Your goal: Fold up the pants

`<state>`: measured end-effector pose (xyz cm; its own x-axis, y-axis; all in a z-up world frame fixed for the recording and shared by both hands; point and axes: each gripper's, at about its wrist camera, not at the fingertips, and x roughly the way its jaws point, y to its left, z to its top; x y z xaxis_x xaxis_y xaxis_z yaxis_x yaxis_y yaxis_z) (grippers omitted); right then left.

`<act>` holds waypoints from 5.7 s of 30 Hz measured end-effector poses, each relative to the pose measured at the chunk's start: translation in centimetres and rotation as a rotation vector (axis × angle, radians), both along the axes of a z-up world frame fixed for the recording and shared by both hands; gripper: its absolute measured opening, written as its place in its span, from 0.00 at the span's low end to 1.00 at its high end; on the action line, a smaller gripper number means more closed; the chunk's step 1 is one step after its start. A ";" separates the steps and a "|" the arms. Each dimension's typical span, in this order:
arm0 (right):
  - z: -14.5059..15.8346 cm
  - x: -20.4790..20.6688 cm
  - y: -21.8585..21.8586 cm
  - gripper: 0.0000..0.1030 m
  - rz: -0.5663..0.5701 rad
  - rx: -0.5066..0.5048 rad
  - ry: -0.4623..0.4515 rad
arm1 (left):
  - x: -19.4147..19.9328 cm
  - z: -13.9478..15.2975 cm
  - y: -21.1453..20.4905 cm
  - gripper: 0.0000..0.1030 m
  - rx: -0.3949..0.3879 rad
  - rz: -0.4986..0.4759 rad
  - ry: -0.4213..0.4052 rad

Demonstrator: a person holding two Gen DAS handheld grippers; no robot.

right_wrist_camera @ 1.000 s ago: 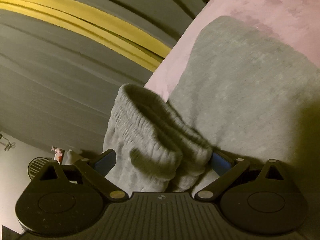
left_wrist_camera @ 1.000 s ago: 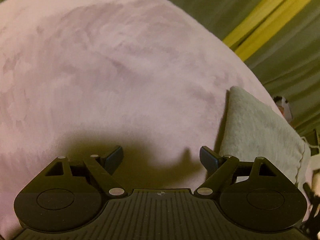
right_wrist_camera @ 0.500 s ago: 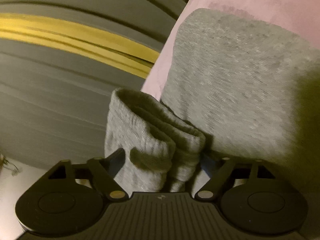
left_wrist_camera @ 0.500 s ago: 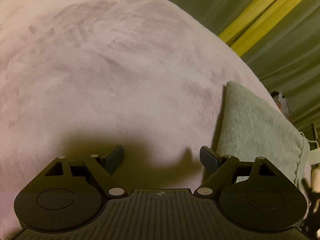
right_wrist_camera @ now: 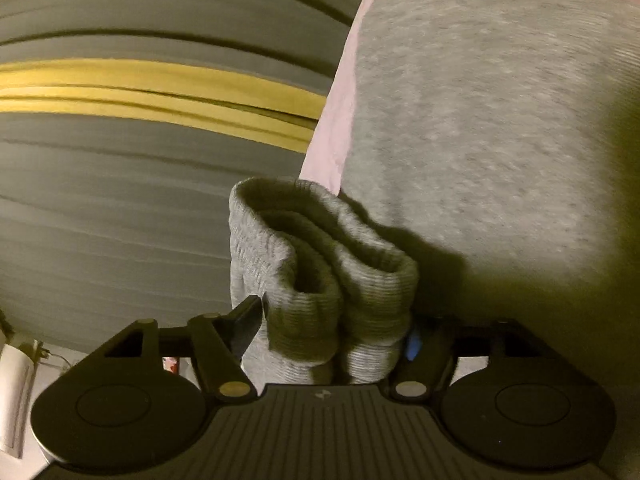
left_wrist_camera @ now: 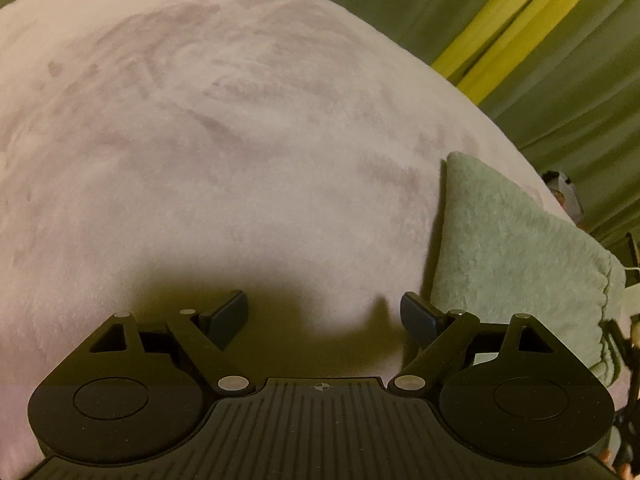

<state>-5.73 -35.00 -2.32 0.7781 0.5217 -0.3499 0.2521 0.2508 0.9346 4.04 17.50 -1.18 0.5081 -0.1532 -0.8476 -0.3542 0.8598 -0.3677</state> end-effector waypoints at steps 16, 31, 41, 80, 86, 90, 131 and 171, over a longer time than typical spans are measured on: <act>13.7 0.4 5.2 0.45 0.102 -0.319 -0.324 | -0.6 -0.1 0.7 0.87 -0.034 0.041 -0.021; 14.5 -6.4 -0.9 0.44 -0.071 -0.431 -0.339 | -0.5 -0.2 1.0 0.88 -0.035 0.031 -0.023; 12.3 -9.8 -4.3 0.44 -0.085 -0.440 -0.214 | -0.5 -0.1 0.1 0.88 -0.016 0.012 -0.028; 11.1 -9.4 2.4 0.79 0.154 -1.165 -0.081 | -1.1 1.4 -4.3 0.89 0.145 -0.186 -0.118; 7.2 -6.5 -0.7 0.96 0.220 -1.053 0.143 | -1.0 1.4 -5.9 0.90 0.157 -0.282 -0.124; 7.2 -6.1 -3.2 0.96 0.205 -0.955 0.144 | -0.9 1.3 -6.3 0.90 0.064 -0.352 -0.133; -0.2 -1.5 -18.4 0.96 0.340 -0.248 -0.048 | 7.6 -4.8 -11.1 1.00 -0.430 -0.686 -0.070; 6.4 9.4 -2.4 0.92 0.388 -0.697 -0.057 | 8.2 0.2 -10.8 0.59 -0.037 -0.514 -0.373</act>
<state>3.70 -37.44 4.06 0.6123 0.4349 -0.6602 -0.0165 0.8419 0.5393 12.22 6.68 -0.95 0.6221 -0.4815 -0.6174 0.2579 0.8705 -0.4191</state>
